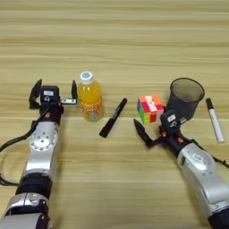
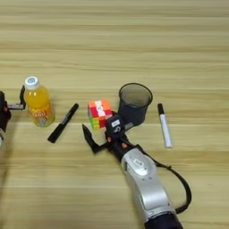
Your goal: Move the objects on the table
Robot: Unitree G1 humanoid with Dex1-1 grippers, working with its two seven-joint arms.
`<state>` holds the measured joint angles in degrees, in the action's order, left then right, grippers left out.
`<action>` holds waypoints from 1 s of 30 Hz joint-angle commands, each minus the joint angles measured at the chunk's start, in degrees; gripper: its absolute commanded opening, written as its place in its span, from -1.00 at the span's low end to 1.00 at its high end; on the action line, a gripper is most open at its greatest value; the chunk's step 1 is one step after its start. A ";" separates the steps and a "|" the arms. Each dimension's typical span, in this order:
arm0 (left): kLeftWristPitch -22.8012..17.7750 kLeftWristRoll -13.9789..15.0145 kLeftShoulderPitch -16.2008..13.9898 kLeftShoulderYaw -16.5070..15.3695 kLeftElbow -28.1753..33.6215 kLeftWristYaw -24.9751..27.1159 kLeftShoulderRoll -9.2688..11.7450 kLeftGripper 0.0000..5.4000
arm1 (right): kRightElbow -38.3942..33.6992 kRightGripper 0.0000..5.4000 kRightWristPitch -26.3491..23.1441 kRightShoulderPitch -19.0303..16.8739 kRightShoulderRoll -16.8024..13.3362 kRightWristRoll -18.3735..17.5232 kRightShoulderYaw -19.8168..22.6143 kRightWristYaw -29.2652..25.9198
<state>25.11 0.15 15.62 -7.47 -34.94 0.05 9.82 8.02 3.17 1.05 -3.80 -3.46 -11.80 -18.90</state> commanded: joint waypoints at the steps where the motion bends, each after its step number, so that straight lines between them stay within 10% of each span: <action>1: 0.06 -0.69 0.54 0.36 -0.16 -0.41 -0.05 1.00 | 3.20 0.99 1.22 2.25 1.05 0.84 0.22 0.86; 30: -0.09 -0.87 0.10 0.48 0.61 -0.56 -0.14 1.00 | 14.07 0.91 7.24 8.92 3.28 2.43 2.11 2.79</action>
<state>25.12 0.14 15.61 -7.45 -34.87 -0.04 9.76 21.40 9.85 8.86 -1.04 -1.28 -10.02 -16.44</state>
